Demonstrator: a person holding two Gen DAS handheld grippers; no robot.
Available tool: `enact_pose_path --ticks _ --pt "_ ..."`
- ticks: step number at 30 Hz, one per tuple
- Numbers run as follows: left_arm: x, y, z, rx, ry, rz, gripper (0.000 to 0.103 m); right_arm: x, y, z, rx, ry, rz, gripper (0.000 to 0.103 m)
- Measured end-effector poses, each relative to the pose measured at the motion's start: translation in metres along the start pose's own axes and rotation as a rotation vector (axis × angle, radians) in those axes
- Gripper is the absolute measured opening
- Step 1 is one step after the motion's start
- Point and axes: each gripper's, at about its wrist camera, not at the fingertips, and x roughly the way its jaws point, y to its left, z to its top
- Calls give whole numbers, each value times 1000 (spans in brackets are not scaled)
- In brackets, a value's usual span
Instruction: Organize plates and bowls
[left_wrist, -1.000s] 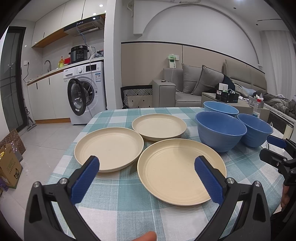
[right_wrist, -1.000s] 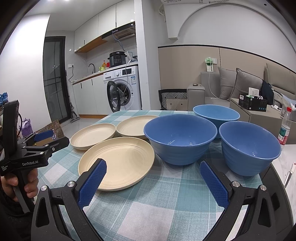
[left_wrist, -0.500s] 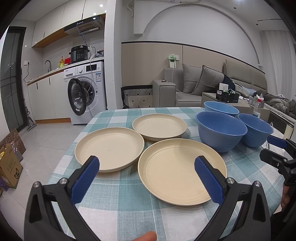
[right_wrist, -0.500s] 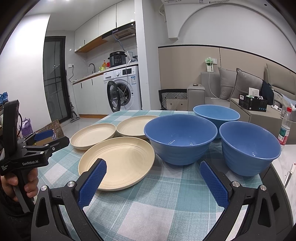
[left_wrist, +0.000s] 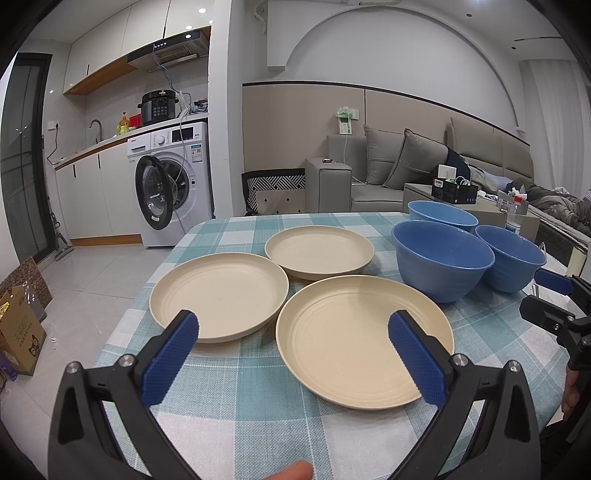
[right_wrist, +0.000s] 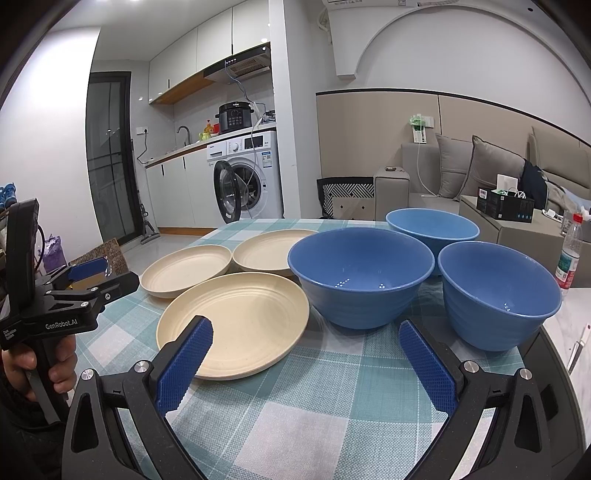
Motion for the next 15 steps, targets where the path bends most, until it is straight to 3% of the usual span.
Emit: enact_pose_path --ticks 15 --pt "6 12 -1 -13 5 17 103 0 -1 5 -15 6 2 103"
